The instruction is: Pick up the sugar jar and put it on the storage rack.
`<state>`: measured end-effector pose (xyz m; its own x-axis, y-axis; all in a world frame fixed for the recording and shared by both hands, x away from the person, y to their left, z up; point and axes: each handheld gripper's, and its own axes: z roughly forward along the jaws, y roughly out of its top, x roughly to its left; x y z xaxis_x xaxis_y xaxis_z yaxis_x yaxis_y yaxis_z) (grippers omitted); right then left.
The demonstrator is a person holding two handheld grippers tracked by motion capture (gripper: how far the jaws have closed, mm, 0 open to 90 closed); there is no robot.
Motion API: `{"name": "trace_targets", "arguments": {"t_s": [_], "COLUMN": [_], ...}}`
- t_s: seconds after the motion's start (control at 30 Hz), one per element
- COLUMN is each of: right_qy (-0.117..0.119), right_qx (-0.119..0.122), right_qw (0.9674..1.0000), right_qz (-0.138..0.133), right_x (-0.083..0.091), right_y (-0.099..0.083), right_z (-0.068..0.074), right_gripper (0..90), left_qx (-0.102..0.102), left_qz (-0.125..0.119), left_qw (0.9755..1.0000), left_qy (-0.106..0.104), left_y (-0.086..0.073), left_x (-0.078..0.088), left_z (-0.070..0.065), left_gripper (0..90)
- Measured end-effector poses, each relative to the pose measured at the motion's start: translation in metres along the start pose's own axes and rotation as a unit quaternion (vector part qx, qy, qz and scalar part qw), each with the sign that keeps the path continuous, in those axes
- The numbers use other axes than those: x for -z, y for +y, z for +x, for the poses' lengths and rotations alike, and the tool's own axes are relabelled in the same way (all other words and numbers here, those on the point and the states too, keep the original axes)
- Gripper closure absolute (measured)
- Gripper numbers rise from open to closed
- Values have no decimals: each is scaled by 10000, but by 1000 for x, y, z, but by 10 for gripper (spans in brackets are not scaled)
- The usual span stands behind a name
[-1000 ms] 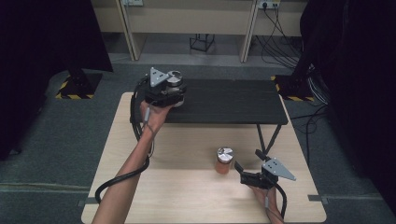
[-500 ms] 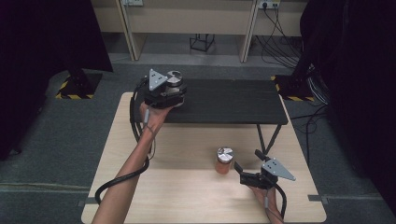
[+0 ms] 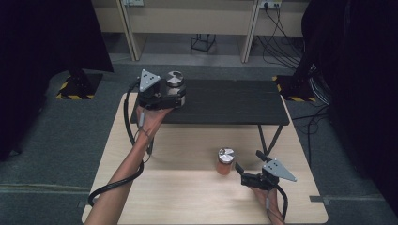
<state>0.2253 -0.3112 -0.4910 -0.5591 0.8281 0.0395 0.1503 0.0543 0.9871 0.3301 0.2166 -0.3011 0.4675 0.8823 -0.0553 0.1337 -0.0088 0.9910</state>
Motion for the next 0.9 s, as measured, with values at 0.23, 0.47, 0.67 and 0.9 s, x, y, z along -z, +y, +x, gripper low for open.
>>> {"name": "trace_targets", "arguments": {"t_s": [0.23,0.47,0.67,0.9], "right_qy": [-7,-13,-10,-2], "right_qx": [15,0,9,20], "right_qw": [10000,10000,10000,10000], "right_qz": [13,8,2,16], "right_x": [-1,0,0,-1], "right_y": [0,0,0,0], "right_z": [1,1,1,1], "right_gripper": [3,3,3,3], "left_qx": [-51,-46,-8,15], "left_qz": [-125,-256,-441,-623], "left_qw": [9998,9993,9984,9968], "left_qy": [-132,-261,-362,-493], "left_y": [-5,-17,-39,-60], "left_x": [15,28,42,55], "left_z": [-1,-3,-8,-13], "left_gripper": [0,1,2,2]}}
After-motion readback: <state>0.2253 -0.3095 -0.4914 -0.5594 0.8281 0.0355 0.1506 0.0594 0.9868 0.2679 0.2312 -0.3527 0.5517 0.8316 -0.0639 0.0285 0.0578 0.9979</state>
